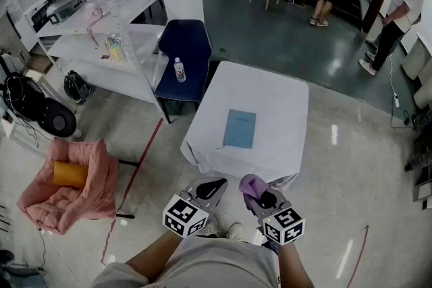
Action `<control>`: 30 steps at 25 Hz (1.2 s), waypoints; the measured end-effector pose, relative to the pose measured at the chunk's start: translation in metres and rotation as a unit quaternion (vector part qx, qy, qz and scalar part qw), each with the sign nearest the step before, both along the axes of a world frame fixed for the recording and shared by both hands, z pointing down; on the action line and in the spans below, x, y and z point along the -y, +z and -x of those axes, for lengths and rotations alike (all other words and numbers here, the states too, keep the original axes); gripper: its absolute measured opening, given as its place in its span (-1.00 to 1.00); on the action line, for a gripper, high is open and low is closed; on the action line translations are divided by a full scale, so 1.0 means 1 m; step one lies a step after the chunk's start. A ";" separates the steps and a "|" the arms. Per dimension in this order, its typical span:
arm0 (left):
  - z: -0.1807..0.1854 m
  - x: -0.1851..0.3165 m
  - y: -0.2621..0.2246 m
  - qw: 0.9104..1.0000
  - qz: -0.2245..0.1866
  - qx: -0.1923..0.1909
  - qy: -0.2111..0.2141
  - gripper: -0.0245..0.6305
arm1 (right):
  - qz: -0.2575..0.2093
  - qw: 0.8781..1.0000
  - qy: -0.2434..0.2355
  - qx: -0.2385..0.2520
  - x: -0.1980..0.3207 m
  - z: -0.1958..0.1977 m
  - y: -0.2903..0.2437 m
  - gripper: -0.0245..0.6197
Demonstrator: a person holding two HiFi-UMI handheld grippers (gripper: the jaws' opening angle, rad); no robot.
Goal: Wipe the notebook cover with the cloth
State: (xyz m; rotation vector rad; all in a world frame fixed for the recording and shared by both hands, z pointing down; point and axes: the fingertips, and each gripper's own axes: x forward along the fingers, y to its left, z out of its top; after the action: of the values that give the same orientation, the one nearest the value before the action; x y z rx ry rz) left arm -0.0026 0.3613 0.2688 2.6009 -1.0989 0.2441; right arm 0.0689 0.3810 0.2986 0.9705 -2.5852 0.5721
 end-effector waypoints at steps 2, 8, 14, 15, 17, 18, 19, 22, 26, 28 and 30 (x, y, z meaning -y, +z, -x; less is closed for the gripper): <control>0.001 0.000 0.000 1.000 0.000 0.001 0.002 -0.93 | 0.000 1.000 0.001 -0.002 0.000 0.001 0.001 -0.62; 0.006 0.001 -0.001 1.000 0.001 0.000 0.008 -0.93 | 0.002 1.000 0.002 -0.002 0.001 0.006 0.001 -0.62; 0.009 0.004 -0.003 1.000 -0.002 0.001 0.013 -0.93 | 0.008 1.000 0.013 0.011 0.004 0.009 -0.001 -0.61; 0.010 0.005 -0.003 1.000 -0.002 0.001 0.014 -0.93 | 0.009 1.000 0.015 0.012 0.005 0.009 -0.002 -0.60; 0.012 0.006 -0.003 1.000 -0.002 -0.001 0.015 -0.93 | 0.009 1.000 0.017 0.011 0.007 0.011 -0.001 -0.60; 0.013 0.007 -0.003 1.000 -0.002 -0.001 0.015 -0.93 | 0.009 1.000 0.016 0.011 0.008 0.012 -0.001 -0.60; 0.015 0.008 -0.002 1.000 -0.002 -0.002 0.016 -0.93 | 0.009 1.000 0.017 0.011 0.008 0.014 -0.001 -0.60; 0.020 0.011 -0.002 1.000 -0.005 -0.004 0.020 -0.93 | 0.006 1.000 0.019 0.009 0.012 0.018 -0.002 -0.60; 0.027 0.016 -0.002 1.000 -0.009 -0.006 0.026 -0.93 | 0.001 1.000 0.027 0.004 0.017 0.023 -0.004 -0.60; 0.031 0.019 -0.002 0.999 -0.011 -0.007 0.030 -0.93 | -0.001 1.000 0.031 0.002 0.020 0.025 -0.004 -0.60; 0.034 0.021 -0.003 0.999 -0.011 -0.009 0.033 -0.93 | -0.002 0.999 0.035 0.001 0.023 0.028 -0.004 -0.60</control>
State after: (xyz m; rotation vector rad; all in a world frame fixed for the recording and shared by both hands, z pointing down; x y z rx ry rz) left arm -0.0371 0.3399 0.2663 2.6575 -1.0167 0.2251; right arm 0.0414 0.3581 0.2942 1.0673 -2.5633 0.5854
